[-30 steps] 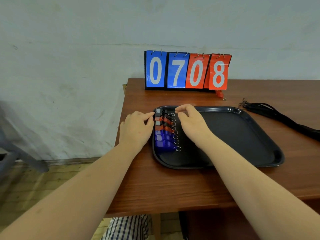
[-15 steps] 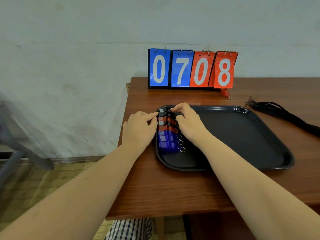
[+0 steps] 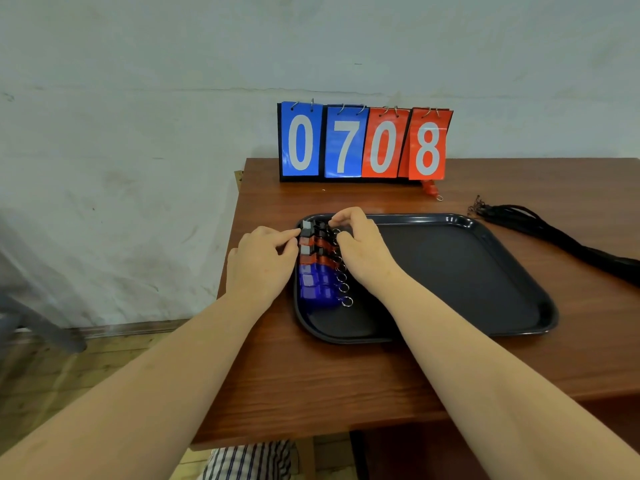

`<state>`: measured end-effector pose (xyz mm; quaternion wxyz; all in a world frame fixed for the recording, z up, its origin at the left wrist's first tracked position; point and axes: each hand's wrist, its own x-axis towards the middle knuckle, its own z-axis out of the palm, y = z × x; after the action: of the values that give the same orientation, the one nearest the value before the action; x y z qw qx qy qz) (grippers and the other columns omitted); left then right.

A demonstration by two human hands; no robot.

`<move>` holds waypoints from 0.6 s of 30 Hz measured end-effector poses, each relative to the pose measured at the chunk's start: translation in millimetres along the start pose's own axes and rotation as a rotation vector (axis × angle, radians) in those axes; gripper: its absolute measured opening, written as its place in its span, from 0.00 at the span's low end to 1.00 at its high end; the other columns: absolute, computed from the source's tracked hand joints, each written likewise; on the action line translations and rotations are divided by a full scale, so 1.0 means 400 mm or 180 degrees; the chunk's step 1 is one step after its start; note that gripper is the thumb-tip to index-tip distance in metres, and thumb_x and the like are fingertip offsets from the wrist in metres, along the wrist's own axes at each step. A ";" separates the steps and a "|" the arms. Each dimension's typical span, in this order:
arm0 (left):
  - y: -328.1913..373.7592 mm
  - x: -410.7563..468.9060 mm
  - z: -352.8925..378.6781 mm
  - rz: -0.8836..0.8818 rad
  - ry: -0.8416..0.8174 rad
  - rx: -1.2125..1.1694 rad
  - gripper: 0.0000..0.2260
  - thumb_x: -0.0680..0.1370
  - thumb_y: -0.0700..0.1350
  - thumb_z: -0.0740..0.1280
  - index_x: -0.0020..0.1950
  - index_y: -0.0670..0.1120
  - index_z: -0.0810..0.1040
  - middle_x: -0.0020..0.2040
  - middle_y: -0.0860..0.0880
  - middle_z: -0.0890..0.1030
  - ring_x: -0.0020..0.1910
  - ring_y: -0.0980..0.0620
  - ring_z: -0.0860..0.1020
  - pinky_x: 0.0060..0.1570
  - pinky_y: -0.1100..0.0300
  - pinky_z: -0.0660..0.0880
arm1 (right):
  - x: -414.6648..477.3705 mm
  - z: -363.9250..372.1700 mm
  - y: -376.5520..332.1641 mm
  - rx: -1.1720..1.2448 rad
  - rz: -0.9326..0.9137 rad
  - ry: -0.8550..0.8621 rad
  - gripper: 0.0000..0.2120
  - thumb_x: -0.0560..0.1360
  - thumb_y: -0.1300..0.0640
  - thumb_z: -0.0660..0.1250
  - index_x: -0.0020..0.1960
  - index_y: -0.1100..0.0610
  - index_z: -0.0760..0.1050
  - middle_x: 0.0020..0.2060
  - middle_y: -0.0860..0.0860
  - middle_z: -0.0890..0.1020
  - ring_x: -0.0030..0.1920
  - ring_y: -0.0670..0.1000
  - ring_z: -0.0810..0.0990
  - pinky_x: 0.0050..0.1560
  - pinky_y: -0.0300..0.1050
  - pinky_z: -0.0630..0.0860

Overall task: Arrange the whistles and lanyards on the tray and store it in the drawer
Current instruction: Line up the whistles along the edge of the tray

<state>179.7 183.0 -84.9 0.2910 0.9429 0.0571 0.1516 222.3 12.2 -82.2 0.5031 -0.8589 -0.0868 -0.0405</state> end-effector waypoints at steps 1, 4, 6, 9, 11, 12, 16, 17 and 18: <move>-0.001 0.000 0.000 -0.0004 -0.0005 -0.0024 0.15 0.82 0.54 0.60 0.68 0.60 0.77 0.63 0.51 0.78 0.60 0.51 0.75 0.59 0.48 0.75 | -0.002 -0.001 -0.002 0.0044 -0.0013 0.0081 0.13 0.79 0.61 0.58 0.56 0.44 0.70 0.59 0.49 0.75 0.59 0.46 0.74 0.49 0.34 0.70; -0.004 0.000 0.001 -0.0032 -0.0017 -0.0078 0.15 0.82 0.54 0.60 0.69 0.59 0.76 0.63 0.51 0.78 0.61 0.51 0.74 0.60 0.47 0.75 | 0.000 -0.021 -0.008 0.0267 0.0055 0.0457 0.11 0.80 0.63 0.59 0.60 0.51 0.71 0.56 0.48 0.77 0.52 0.41 0.75 0.42 0.31 0.69; -0.004 0.002 0.004 -0.0044 -0.0036 -0.0072 0.16 0.82 0.54 0.60 0.70 0.59 0.75 0.64 0.51 0.78 0.62 0.50 0.74 0.61 0.46 0.75 | 0.018 -0.056 -0.007 0.0236 0.0165 0.0705 0.10 0.81 0.60 0.60 0.61 0.52 0.71 0.55 0.48 0.77 0.50 0.42 0.75 0.43 0.31 0.69; -0.004 0.006 0.005 -0.0110 -0.0028 -0.0109 0.17 0.82 0.53 0.61 0.71 0.58 0.73 0.63 0.51 0.79 0.63 0.49 0.75 0.62 0.45 0.75 | 0.069 -0.133 0.004 -0.0169 0.0160 0.0947 0.09 0.80 0.59 0.62 0.60 0.52 0.72 0.54 0.48 0.76 0.53 0.45 0.76 0.49 0.35 0.73; -0.005 0.008 0.006 -0.0122 -0.0009 -0.0183 0.18 0.82 0.53 0.61 0.72 0.57 0.73 0.61 0.53 0.80 0.62 0.50 0.75 0.62 0.44 0.74 | 0.111 -0.187 0.024 -0.0449 0.0210 0.1117 0.09 0.80 0.60 0.63 0.59 0.53 0.72 0.54 0.48 0.77 0.54 0.47 0.77 0.54 0.42 0.77; -0.007 0.007 0.006 -0.0128 -0.0008 -0.0218 0.18 0.82 0.53 0.61 0.72 0.56 0.73 0.59 0.54 0.81 0.61 0.51 0.75 0.62 0.44 0.74 | 0.131 -0.211 0.037 -0.0606 0.0266 0.1210 0.09 0.79 0.60 0.64 0.59 0.53 0.72 0.54 0.49 0.77 0.54 0.48 0.77 0.56 0.45 0.78; -0.007 0.004 0.006 -0.0113 0.0055 -0.0266 0.17 0.81 0.53 0.62 0.70 0.55 0.74 0.57 0.54 0.81 0.60 0.52 0.76 0.62 0.43 0.73 | 0.194 -0.285 0.101 -0.1692 0.0419 0.1252 0.11 0.79 0.59 0.64 0.60 0.56 0.74 0.57 0.53 0.77 0.58 0.54 0.76 0.60 0.50 0.76; -0.006 0.002 0.005 -0.0089 0.0076 -0.0257 0.16 0.81 0.53 0.62 0.69 0.55 0.75 0.57 0.55 0.81 0.59 0.52 0.76 0.62 0.44 0.74 | 0.206 -0.296 0.116 -0.1976 0.0426 0.1135 0.12 0.79 0.59 0.63 0.62 0.57 0.74 0.59 0.54 0.76 0.60 0.56 0.75 0.61 0.51 0.74; -0.005 0.000 0.005 -0.0052 0.0091 -0.0239 0.16 0.81 0.52 0.62 0.68 0.55 0.76 0.56 0.55 0.81 0.58 0.53 0.77 0.61 0.44 0.74 | 0.217 -0.302 0.132 -0.2220 0.0424 0.0992 0.13 0.79 0.59 0.62 0.63 0.57 0.73 0.61 0.55 0.75 0.62 0.57 0.74 0.63 0.53 0.73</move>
<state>180.4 183.6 -87.3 0.3265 0.9286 0.0632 0.1647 319.6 -108.9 -54.5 0.1895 -0.9657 0.0656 -0.1649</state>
